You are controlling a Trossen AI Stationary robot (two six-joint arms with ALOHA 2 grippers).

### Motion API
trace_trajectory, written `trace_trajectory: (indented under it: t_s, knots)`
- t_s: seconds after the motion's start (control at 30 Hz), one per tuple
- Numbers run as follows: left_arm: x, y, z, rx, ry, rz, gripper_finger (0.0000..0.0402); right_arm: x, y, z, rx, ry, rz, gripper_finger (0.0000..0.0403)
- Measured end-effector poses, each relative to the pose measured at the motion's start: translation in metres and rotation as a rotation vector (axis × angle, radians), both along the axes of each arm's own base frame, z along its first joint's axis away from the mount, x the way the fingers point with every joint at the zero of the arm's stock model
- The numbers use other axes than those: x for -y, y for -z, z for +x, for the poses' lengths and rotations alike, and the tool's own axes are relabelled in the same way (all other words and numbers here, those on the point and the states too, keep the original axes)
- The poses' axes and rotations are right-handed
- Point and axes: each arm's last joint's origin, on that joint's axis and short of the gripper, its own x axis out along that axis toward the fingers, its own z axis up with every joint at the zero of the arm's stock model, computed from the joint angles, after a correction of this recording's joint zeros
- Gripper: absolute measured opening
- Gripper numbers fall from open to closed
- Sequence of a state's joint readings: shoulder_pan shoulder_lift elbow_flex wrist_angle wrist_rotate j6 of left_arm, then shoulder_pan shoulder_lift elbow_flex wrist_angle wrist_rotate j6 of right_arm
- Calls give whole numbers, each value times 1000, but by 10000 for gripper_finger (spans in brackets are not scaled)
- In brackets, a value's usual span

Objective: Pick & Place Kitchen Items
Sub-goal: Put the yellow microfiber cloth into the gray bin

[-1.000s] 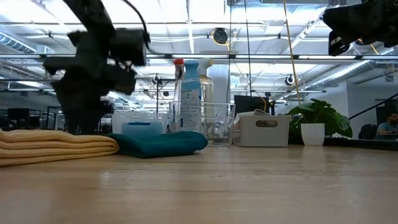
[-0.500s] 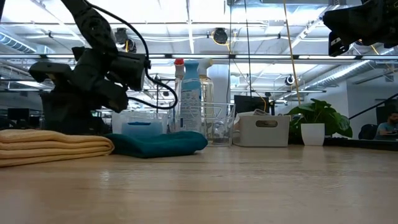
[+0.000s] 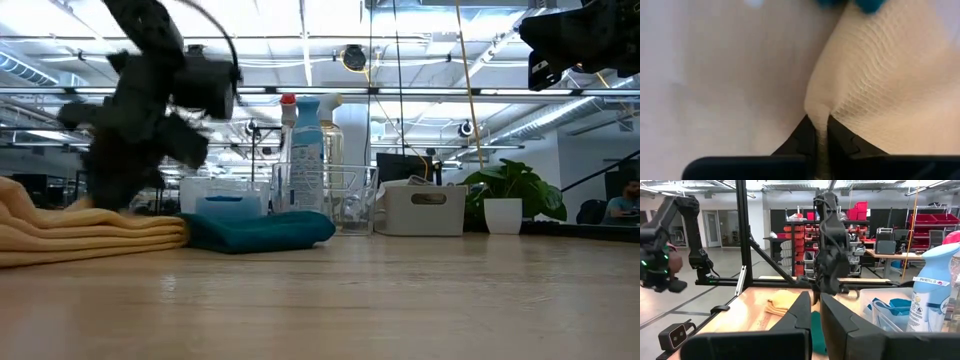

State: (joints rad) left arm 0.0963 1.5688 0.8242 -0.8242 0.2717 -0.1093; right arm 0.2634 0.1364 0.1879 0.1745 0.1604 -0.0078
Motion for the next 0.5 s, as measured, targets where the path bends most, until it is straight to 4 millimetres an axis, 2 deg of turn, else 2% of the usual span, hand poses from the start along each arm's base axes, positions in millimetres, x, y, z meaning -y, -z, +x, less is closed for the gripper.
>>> trace_trajectory:
  t_s: [0.1, 0.3, 0.5]
  knots:
    - [10, -30, 6, 90, -31, 72, 16, 0, 0, 0, 0, 0, 0, 15]
    - [33, -88, 5, 141, -73, 262, 16, 0, 0, 0, 2, 0, 1, 15]
    - [53, -138, 8, 239, -108, 418, 16, 0, 0, 0, 3, -1, 5, 15]
